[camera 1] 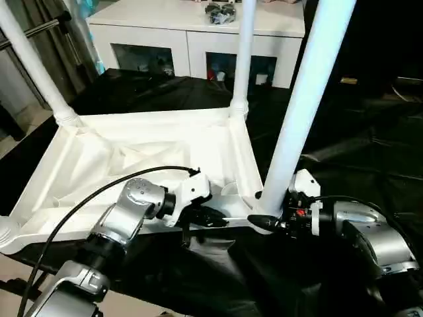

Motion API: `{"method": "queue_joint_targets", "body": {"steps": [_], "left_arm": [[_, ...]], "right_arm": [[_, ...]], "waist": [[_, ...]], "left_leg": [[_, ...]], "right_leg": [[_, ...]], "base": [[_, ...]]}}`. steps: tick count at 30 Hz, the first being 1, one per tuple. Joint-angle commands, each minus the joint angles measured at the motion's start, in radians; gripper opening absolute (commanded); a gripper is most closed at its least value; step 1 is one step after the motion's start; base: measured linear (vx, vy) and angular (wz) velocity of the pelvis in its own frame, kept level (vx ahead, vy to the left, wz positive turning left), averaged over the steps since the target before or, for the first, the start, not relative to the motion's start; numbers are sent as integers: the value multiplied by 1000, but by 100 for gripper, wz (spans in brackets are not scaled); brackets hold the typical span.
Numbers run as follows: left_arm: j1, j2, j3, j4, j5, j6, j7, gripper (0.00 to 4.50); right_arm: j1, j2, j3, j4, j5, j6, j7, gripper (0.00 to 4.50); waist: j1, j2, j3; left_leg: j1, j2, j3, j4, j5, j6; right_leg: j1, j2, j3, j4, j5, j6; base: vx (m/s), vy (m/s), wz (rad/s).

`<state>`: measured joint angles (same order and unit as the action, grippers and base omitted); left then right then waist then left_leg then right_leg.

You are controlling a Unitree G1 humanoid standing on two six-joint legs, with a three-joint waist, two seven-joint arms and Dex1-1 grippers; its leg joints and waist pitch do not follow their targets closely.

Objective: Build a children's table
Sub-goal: Rotate leg to tighten

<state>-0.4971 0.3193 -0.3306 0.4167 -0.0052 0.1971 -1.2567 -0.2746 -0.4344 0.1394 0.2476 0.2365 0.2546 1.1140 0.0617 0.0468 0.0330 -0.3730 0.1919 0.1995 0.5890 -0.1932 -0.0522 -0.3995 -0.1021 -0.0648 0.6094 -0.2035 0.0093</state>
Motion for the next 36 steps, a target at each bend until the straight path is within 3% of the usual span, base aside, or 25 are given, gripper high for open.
{"method": "queue_joint_targets", "body": {"steps": [1, 2, 3, 5, 8, 13, 14, 15, 16, 19, 24, 27, 29, 30, 32, 36], "left_arm": [[5, -22, -5, -17, -19, 5, 20, 0], [0, -53, 11, -1, -17, 10, 80, 0], [0, -53, 11, -1, -17, 10, 80, 0], [-10, -85, 26, 21, -7, 14, 152, 0], [-28, -131, 43, 60, 25, 42, 278, 0], [-36, -188, 52, 71, 58, 89, 410, 0], [-36, -196, 51, 68, 60, 94, 422, 0], [-36, -205, 51, 65, 62, 100, 434, 0], [-32, -216, 46, 54, 62, 105, 439, 0], [-19, -211, 36, 28, 57, 94, 406, 0], [5, -152, 29, -14, 38, 62, 322, 0], [33, -103, 18, -64, 12, 47, 231, 0], [52, -79, 14, -97, -3, 49, 189, 0], [73, -46, 15, -130, -15, 54, 151, 0], [101, -1, 22, -168, -27, 56, 109, 0], [122, 32, 28, -187, -40, 52, 77, 0]], "right_arm": [[8, 24, 35, -10, 15, 11, 8, 291], [-11, 95, 0, 47, -27, -4, -147, 281], [-11, 95, 0, 47, -27, -4, -147, 277], [-29, 156, -16, 105, -77, -19, -301, 273], [-48, 221, -7, 173, -121, -21, -438, 271], [-89, 312, -5, 254, -144, -29, -559, 271], [-95, 323, -4, 263, -143, -30, -563, 306], [-102, 334, -3, 273, -142, -31, -568, 341], [-112, 352, -6, 286, -140, -34, -566, 341], [-119, 346, 0, 278, -141, -51, -531, 377], [-111, 273, 9, 224, -98, -82, -380, 386], [-104, 220, 20, 210, -102, -110, -306, 386], [-101, 196, 23, 218, -115, -137, -284, 386], [-84, 161, 20, 195, -95, -126, -227, 386], [-52, 106, 15, 147, -73, -114, -139, 386], [1, 37, 16, 59, -13, -59, -13, 386]], "waist": [[2, -21, -51], [-1, -26, -50], [-3, -22, -50], [-14, -25, -45], [-27, -25, -40], [-29, -34, -40], [-30, -31, -38], [-33, -46, -37], [-29, -38, -36], [-30, -44, -37], [-25, -43, -42], [-24, -42, -46], [-19, -43, -54], [-18, -36, -55], [-15, -37, -54], [-6, -37, -50]], "left_leg": [[7, 41, -16, -64, -145, 95], [7, 40, -15, -65, -144, 89], [7, 39, -15, -65, -146, 85], [6, 35, -19, -72, -186, 46], [14, 34, -21, -78, -247, 17], [14, 35, -22, -80, -280, 16], [13, 35, -25, -83, -283, 14], [10, 35, -24, -83, -286, 16], [12, 37, -26, -86, -291, 13], [14, 38, -27, -87, -315, 11], [9, 40, -28, -86, -278, 29], [1, 39, -22, -76, -197, 62], [4, 38, -18, -65, -126, 80], [2, 36, -18, -63, -103, 89], [4, 37, -14, -58, -78, 126], [7, 41, -14, -61, -103, 131]], "right_leg": [[48, -45, 39, -69, -104, -267], [47, -46, 41, -70, -116, -261], [43, -45, 42, -70, -122, -262], [45, -45, 39, -79, -215, -235], [38, -46, 41, -91, -316, -204], [35, -47, 43, -101, -385, -170], [35, -48, 42, -102, -395, -166], [36, -47, 42, -103, -407, -160], [34, -48, 42, -104, -414, -156], [32, -49, 43, -108, -436, -142], [40, -51, 45, -97, -339, -161], [45, -49, 44, -83, -202, -205], [49, -47, 46, -67, -87, -240], [51, -44, 46, -62, -42, -251], [51, -38, 45, -53, 64, -279], [50, -37, 42, -57, 13, -285]], "base": [[0, 0, 0], [0, 0, 0], [0, 0, 0], [0, 0, 0], [0, 0, 0], [0, 0, 0], [0, 0, 0], [0, 0, 0], [0, 0, 0], [0, 0, 0], [0, 0, 0], [0, 0, 0], [26, -12, 0], [0, 0, 0], [0, 0, 0], [0, 0, 0]]}}
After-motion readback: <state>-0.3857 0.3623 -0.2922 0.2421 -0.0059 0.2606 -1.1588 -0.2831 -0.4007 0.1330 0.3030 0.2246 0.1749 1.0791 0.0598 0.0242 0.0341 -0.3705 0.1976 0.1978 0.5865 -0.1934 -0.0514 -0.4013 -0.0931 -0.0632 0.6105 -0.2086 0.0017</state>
